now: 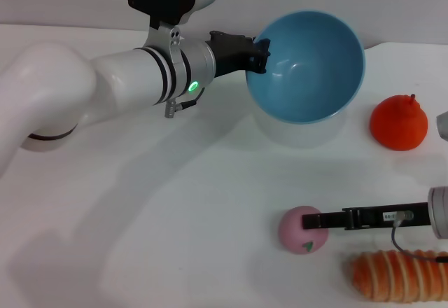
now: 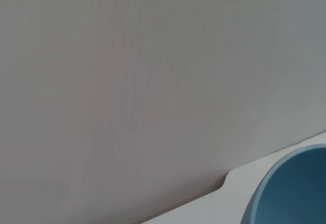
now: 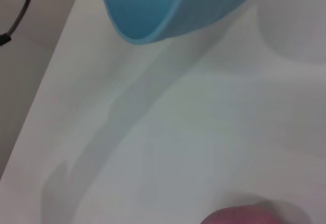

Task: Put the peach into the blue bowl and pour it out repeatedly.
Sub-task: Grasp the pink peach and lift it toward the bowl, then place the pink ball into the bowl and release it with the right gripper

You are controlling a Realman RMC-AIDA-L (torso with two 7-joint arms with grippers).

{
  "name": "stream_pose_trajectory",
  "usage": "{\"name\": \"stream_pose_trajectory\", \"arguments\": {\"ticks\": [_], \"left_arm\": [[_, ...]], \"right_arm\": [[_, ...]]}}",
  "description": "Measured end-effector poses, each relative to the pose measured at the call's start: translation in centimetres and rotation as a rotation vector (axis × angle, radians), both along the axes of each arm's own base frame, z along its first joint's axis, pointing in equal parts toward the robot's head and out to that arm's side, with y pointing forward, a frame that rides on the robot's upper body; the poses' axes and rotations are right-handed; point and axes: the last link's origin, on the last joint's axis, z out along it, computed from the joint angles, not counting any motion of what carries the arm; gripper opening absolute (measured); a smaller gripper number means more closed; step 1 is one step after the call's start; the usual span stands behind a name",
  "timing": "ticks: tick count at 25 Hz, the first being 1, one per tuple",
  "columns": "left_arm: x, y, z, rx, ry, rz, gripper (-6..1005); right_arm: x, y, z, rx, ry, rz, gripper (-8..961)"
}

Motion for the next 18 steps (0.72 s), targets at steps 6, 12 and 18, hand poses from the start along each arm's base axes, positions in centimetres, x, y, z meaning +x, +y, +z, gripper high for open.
{"name": "stream_pose_trajectory", "arguments": {"ticks": [6,12,18], "left_arm": [[0.0,0.0,0.0,-0.005,0.001,-0.001,-2],[-1.2,-0.4,-0.3,-0.046,0.003,0.037,-1],[-3.1,-0.9,-0.8,-0.115,0.012,0.115,-1]], "right_arm": [[-0.1,0.1,0.2,0.008,0.003,0.007,438],[-1.0,0.5,1.8,0.030,0.064,0.048,267],[-4.0,0.4,6.2,0.049,0.214,0.203,110]]}}
